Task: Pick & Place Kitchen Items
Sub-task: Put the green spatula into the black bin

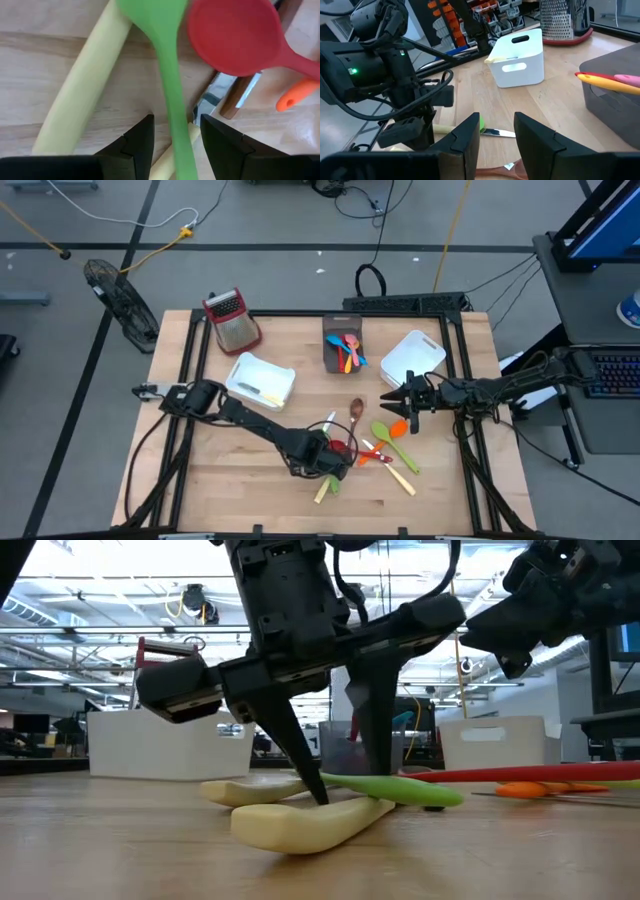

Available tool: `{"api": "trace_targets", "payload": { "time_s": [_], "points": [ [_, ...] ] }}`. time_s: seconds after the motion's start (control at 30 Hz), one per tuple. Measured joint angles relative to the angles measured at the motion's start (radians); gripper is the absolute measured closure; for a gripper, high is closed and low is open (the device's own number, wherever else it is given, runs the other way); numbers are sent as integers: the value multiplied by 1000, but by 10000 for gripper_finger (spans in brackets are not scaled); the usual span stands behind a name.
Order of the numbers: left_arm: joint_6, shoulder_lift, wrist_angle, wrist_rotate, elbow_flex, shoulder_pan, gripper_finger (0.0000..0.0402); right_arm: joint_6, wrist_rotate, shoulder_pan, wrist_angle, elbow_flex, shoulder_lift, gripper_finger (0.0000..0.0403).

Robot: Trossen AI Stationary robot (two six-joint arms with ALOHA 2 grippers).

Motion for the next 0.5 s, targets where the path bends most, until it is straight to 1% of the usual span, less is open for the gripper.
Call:
{"api": "trace_targets", "payload": {
  "time_s": [0.17, 0.37, 0.5],
  "points": [
    [11, 0, -18, -5, 0, -1, 238, 0, 0, 0, 0, 0, 0, 289],
    [-68, 28, -49, 23, 4, -1, 241, 19, 0, 0, 0, 0, 0, 289],
    [-109, 34, -47, 26, 3, 0, 268, 33, 0, 0, -1, 0, 0, 289]
  ]
}}
